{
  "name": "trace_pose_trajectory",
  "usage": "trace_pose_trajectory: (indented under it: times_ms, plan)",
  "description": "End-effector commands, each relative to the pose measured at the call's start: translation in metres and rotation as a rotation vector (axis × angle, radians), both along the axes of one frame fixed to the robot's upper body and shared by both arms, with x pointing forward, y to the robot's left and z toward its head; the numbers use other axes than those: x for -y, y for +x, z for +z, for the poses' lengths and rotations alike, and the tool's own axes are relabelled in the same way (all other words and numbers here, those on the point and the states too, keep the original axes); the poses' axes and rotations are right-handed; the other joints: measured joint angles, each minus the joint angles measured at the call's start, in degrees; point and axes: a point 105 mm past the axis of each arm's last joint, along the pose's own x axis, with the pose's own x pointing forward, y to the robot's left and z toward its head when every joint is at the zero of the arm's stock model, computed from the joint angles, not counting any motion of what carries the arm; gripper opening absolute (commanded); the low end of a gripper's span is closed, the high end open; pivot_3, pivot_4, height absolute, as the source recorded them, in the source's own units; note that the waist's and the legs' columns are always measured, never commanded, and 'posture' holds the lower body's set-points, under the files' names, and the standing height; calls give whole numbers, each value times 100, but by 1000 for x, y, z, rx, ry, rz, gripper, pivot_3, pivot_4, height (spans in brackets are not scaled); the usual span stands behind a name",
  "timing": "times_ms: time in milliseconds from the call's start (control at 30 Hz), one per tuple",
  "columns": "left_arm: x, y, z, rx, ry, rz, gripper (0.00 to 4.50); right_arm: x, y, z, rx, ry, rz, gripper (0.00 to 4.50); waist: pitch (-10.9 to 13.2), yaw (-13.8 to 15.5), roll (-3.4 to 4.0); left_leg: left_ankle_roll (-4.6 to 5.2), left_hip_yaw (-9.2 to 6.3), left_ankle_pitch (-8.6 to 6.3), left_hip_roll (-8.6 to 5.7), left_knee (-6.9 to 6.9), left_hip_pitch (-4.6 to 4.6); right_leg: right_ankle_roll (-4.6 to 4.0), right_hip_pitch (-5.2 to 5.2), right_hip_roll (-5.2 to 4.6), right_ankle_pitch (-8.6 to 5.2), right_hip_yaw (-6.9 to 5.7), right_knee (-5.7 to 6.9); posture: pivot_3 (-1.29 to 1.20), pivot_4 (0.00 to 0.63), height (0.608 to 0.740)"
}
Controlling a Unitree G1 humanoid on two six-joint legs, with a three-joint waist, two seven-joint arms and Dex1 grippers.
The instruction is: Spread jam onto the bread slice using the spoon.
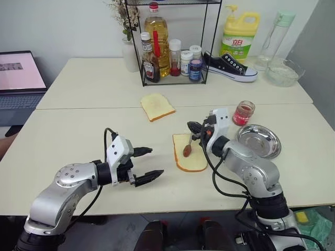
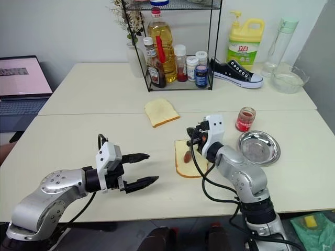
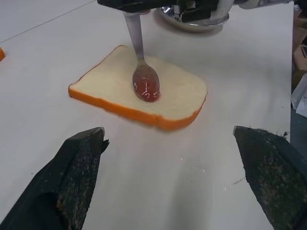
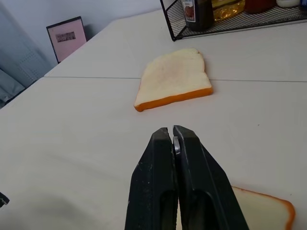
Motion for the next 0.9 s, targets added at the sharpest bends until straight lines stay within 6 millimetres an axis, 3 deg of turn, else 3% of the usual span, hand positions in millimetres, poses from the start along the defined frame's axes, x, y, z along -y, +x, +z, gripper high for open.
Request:
trace_pose_trajectory:
  times_ms: [33,167,400,633,767,900]
  plan:
    - [5,0,9,35,2,-39,4500,20,12,20,60,-8,-72,19,0,5,0,0,0,0,-1,0,0,0,0,0,0,-1,0,0,150,740]
    - [6,2,9,37,6,-47,4500,24,14,28,65,9,-74,19,0,-6,0,0,0,0,0,-1,0,0,-1,1,0,0,0,0,150,740]
    - [6,8,11,48,2,-47,4500,33,16,24,48,1,-94,19,0,-21,0,0,1,0,2,-3,-1,0,-3,2,0,2,0,0,150,740]
    - [6,9,12,48,3,-46,4500,24,8,45,-35,243,-11,19,1,-22,1,0,1,0,2,-3,-1,0,-3,2,0,3,1,0,150,740]
    - [3,14,10,56,25,-49,4500,12,2,37,-180,456,110,19,1,-23,1,0,0,0,3,-4,0,0,-3,2,0,2,0,0,150,740]
    - [4,15,11,62,30,-64,4500,8,5,20,-253,461,136,19,1,-17,1,0,1,0,1,-4,-1,0,-3,2,0,0,0,0,150,740]
